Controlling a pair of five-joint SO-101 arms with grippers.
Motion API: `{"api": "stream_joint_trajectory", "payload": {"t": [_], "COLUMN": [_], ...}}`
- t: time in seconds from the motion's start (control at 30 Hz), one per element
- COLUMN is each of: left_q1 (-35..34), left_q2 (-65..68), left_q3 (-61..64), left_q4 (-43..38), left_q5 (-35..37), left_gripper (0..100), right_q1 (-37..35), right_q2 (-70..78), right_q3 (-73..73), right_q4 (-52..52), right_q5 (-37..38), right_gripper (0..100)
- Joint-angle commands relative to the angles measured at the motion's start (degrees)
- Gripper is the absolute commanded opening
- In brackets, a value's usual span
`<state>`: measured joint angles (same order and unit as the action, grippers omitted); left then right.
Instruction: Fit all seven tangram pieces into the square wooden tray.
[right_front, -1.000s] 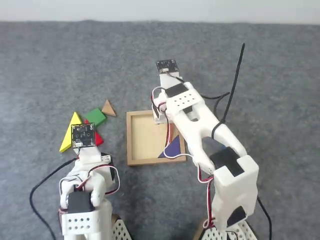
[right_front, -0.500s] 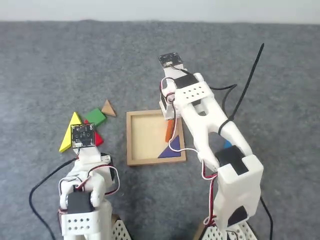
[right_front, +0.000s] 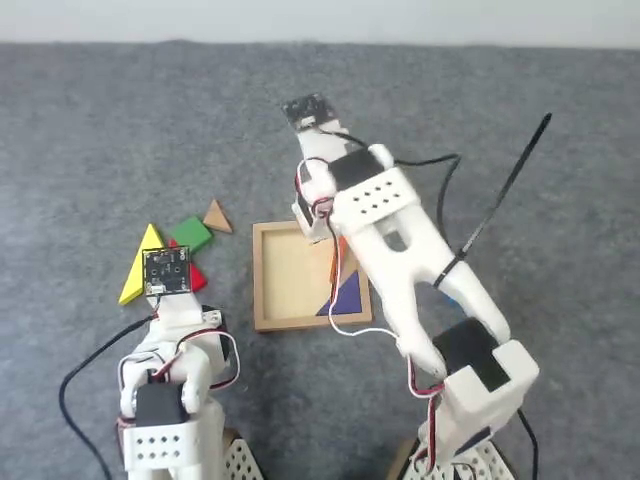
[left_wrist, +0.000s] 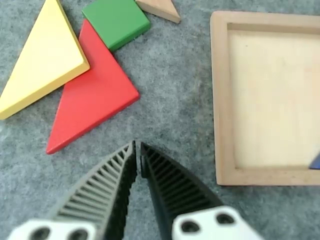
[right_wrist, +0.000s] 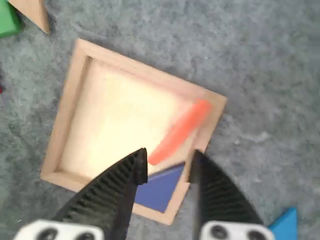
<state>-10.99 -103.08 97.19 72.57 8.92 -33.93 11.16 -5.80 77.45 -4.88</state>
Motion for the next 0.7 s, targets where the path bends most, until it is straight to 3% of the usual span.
{"api": "stream_joint_trajectory", "payload": {"t": [0.0, 0.2, 0.4, 0.67], "left_q1": [0.0, 0.0, 0.0, 0.0], "left_q2": [-1.2, -1.2, -1.2, -1.2], "left_q3": [-0.8, -0.8, -0.8, -0.8], "left_q4": [-0.1, -0.1, -0.1, -0.1], "left_q5": [0.3, 0.3, 0.3, 0.3], "left_gripper": [2, 2, 2, 2], "right_q1": [-1.0, 0.7, 5.0, 3.4], "right_q2": [-1.3, 7.0, 10.6, 8.9], "right_q3": [3.9, 4.8, 1.1, -2.5], "right_q4": [-7.5, -12.5, -5.9, -2.3], "right_q5": [0.8, 0.9, 3.5, 4.0], "right_gripper": [3.4, 0.7, 0.9, 0.9]}}
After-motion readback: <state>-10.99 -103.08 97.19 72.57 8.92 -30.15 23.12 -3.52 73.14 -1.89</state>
